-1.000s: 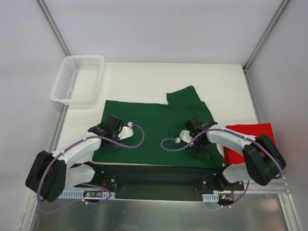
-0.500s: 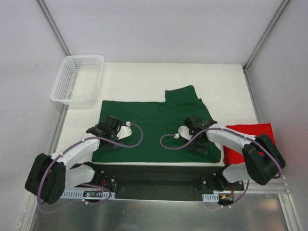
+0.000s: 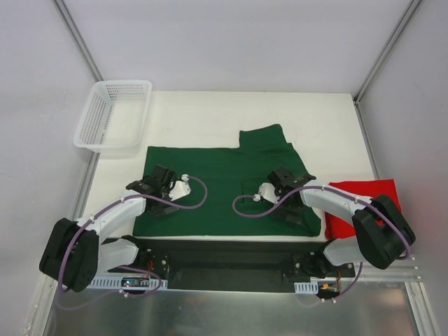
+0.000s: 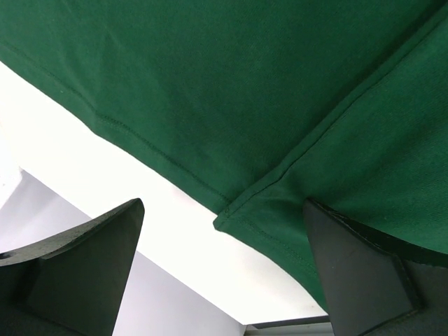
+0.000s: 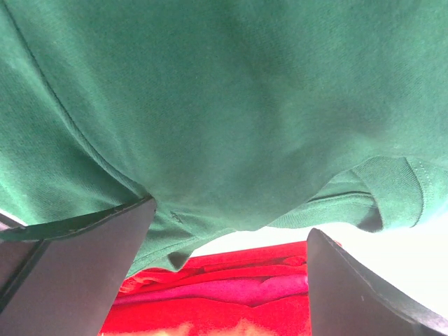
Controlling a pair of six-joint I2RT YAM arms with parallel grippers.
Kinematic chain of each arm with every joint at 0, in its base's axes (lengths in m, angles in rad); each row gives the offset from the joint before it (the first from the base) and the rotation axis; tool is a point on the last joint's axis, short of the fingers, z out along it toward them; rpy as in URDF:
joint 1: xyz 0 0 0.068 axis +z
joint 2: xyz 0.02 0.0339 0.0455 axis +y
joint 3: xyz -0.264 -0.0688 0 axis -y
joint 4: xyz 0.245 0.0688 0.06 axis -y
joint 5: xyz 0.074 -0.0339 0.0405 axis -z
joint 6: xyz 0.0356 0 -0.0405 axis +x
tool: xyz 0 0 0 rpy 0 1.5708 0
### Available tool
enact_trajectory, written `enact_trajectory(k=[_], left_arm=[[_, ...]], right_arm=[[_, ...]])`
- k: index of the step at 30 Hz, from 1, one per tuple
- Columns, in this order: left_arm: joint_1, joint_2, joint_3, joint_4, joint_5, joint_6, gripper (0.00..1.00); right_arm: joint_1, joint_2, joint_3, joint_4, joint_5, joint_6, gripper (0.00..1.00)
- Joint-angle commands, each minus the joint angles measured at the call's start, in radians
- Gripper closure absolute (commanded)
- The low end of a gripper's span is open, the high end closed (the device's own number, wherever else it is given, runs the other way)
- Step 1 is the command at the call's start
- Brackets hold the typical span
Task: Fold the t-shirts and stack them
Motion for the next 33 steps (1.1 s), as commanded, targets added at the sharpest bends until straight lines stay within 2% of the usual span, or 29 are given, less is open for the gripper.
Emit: enact_trajectory(k=[1, 6, 11, 16, 20, 26, 33], left_arm=[[0.019, 0.003, 0.008, -0.101, -0.001, -0.04, 0.01], [0.019, -0.1, 0.052, -0.103, -0.058, -0.04, 0.01], [0.019, -0.198, 0.149, -0.136, -0.122, -0.037, 0.01], [0.019, -0.217, 0.288, -0.144, -0.135, -0.05, 0.01], [0.042, -0.125, 0.364, -0.116, -0.069, -0.097, 0.01], [0.098, 0.078, 0.509, -0.107, 0.083, -0.178, 0.01], [0.144, 0.164, 0.549, -0.096, 0.154, -0.186, 0.01]], right_arm=[[-0.003, 0.007, 0.004, -0.012, 0.01, 0.034, 0.04], [-0.003, -0.085, 0.043, -0.06, 0.037, 0.04, 0.04], [-0.001, -0.159, 0.221, -0.175, 0.067, 0.037, 0.04], [-0.021, -0.13, 0.384, -0.175, 0.091, 0.025, 0.04], [-0.111, -0.013, 0.506, -0.091, 0.056, 0.021, 0.04], [-0.268, 0.26, 0.802, -0.069, -0.111, 0.106, 0.04], [-0.406, 0.571, 1.174, -0.072, -0.256, 0.267, 0.04]])
